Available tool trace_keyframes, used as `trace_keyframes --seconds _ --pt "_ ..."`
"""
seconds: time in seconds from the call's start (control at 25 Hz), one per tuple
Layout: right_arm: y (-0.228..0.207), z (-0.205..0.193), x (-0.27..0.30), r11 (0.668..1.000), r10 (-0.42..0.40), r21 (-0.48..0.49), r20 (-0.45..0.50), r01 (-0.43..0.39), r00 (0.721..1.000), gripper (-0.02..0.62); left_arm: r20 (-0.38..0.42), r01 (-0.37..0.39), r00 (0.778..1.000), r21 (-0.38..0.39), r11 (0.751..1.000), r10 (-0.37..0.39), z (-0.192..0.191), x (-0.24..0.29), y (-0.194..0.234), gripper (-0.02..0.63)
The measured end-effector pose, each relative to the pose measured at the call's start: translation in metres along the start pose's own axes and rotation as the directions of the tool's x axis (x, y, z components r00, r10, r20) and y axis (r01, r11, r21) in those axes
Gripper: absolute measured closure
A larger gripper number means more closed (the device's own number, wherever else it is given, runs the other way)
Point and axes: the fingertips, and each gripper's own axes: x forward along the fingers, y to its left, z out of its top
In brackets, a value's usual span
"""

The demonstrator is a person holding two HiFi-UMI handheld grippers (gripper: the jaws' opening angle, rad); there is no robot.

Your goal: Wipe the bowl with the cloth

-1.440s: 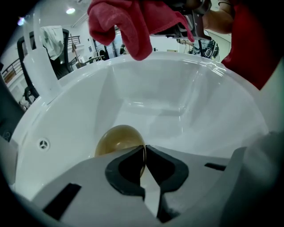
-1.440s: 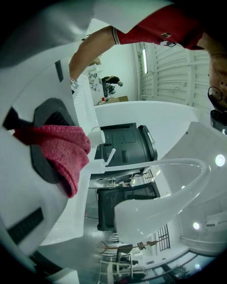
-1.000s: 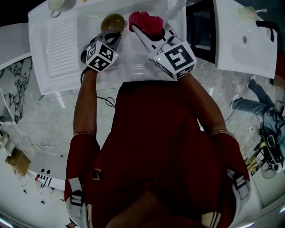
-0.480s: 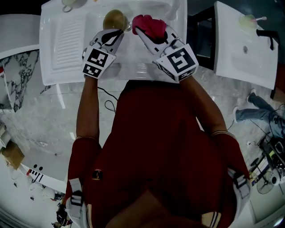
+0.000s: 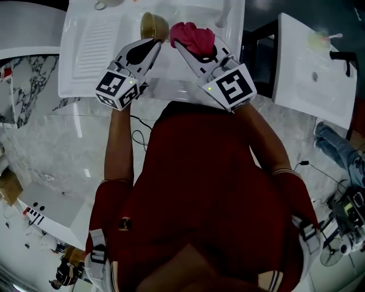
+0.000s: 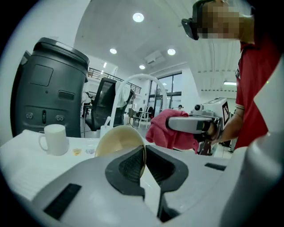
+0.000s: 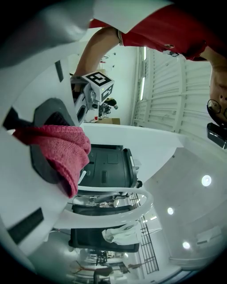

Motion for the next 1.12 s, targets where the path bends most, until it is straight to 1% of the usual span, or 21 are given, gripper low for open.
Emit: trace_keyframes --seconds 0.08,0.2,0.36,0.48,0.68,0.88,1.12 --pt "0.007 0.009 -0.003 0.996 0.038 -0.078 0.014 -0.037 0.999 0.568 0.045 0.0 0.999 -0.03 1.0 0.001 0.008 -0.005 -0.006 0.583" --pt "0.017 0.019 -0.01 0.981 0.085 -0.179 0.016 -0.081 0.996 0.568 0.107 0.013 0.994 -0.07 0.997 -0.005 0.019 -0.011 -0.016 0.583" --pt "0.029 0.027 -0.021 0.955 0.124 -0.271 -0.015 -0.123 0.992 0.568 0.174 0.06 0.984 -0.114 0.992 -0.039 0.034 -0.019 -0.032 0.583" --pt "0.037 0.033 -0.03 0.936 0.143 -0.321 -0.033 -0.146 0.989 0.568 0.204 0.083 0.977 -0.133 0.988 -0.054 0.038 -0.023 -0.043 0.583" --pt "0.052 0.036 -0.035 0.902 0.183 -0.391 -0.045 -0.186 0.982 0.568 0.207 0.09 0.976 -0.131 0.987 -0.062 0.04 -0.029 -0.058 0.583" --pt "0.061 0.039 -0.036 0.872 0.209 -0.444 -0.048 -0.208 0.977 0.568 0.181 0.09 0.981 -0.095 0.991 -0.071 0.04 -0.037 -0.07 0.583" --pt "0.066 0.042 -0.033 0.857 0.221 -0.461 -0.072 -0.229 0.973 0.568 0.153 0.135 0.98 -0.065 0.989 -0.124 0.037 -0.047 -0.083 0.584"
